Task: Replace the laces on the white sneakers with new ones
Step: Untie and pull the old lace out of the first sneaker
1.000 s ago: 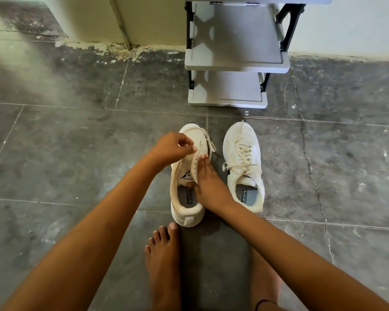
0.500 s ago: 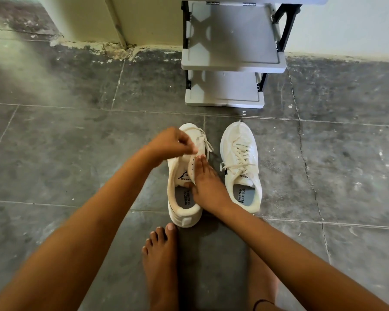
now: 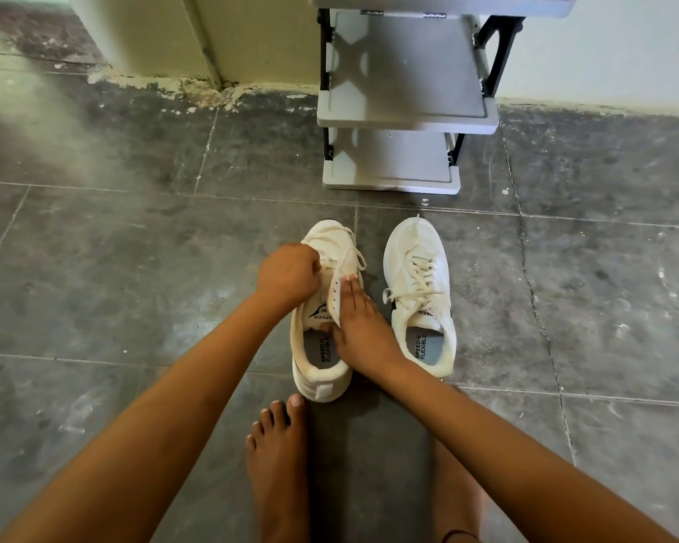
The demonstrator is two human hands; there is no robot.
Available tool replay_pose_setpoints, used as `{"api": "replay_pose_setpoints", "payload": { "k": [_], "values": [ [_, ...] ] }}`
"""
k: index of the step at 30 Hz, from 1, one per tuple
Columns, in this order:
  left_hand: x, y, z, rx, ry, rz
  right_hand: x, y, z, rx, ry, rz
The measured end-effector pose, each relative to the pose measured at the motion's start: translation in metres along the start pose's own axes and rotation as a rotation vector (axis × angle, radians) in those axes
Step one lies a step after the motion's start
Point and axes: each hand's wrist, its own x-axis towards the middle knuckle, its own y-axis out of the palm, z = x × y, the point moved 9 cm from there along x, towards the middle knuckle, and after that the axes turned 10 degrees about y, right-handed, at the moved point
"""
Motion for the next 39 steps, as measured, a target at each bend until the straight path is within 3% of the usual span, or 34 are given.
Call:
{"api": "replay_pose_setpoints", "payload": {
  "k": [3, 7, 9, 11, 15, 17, 22, 24, 28, 30, 31, 33, 36, 39],
  "values": [
    [0.002, -0.008, -0.004, -0.160, 0.010, -0.007, 0.001, 0.002, -0.001, -0.024, 0.000, 0.006],
    [-0.007, -0.038, -0.005, -0.950, -0.005, -0.065, 0.003, 0.003, 0.000, -0.028, 0.002, 0.013],
    [-0.008, -0.049, 0.000, -1.064, -0.015, -0.136, 0.003, 0.002, 0.001, -0.025, 0.002, 0.006],
    [-0.007, -0.048, 0.003, -0.954, -0.023, -0.143, 0.001, 0.001, 0.000, -0.018, 0.003, 0.006],
    [-0.003, -0.010, 0.000, -0.317, 0.056, 0.108, 0.001, 0.000, 0.000, -0.030, -0.001, 0.010],
    [-0.004, 0.005, 0.002, -0.081, 0.040, 0.149, 0.001, 0.001, 0.000, -0.035, -0.005, 0.012],
    [0.002, 0.000, -0.006, 0.069, 0.002, 0.044, 0.001, 0.001, 0.000, -0.043, -0.005, 0.007],
    [0.003, -0.004, -0.006, -0.142, 0.014, 0.050, 0.002, 0.002, 0.000, -0.043, 0.001, 0.009],
    [-0.011, -0.042, -0.025, -1.120, 0.077, 0.008, 0.002, 0.004, 0.001, -0.038, 0.003, 0.021],
    [-0.010, -0.060, -0.024, -1.252, 0.090, -0.083, 0.002, 0.002, 0.002, -0.029, 0.005, 0.015],
    [-0.008, -0.063, -0.020, -1.183, 0.060, -0.129, 0.002, 0.001, 0.002, -0.025, 0.005, 0.015],
    [-0.004, -0.060, -0.011, -0.795, 0.011, -0.142, 0.001, 0.000, 0.003, -0.028, 0.000, 0.013],
    [0.000, -0.022, -0.010, -0.191, 0.070, 0.080, 0.001, 0.000, 0.002, -0.038, -0.005, 0.015],
    [-0.003, 0.001, -0.008, 0.065, 0.053, 0.124, 0.000, 0.001, 0.003, -0.038, -0.010, 0.012]
  ]
}}
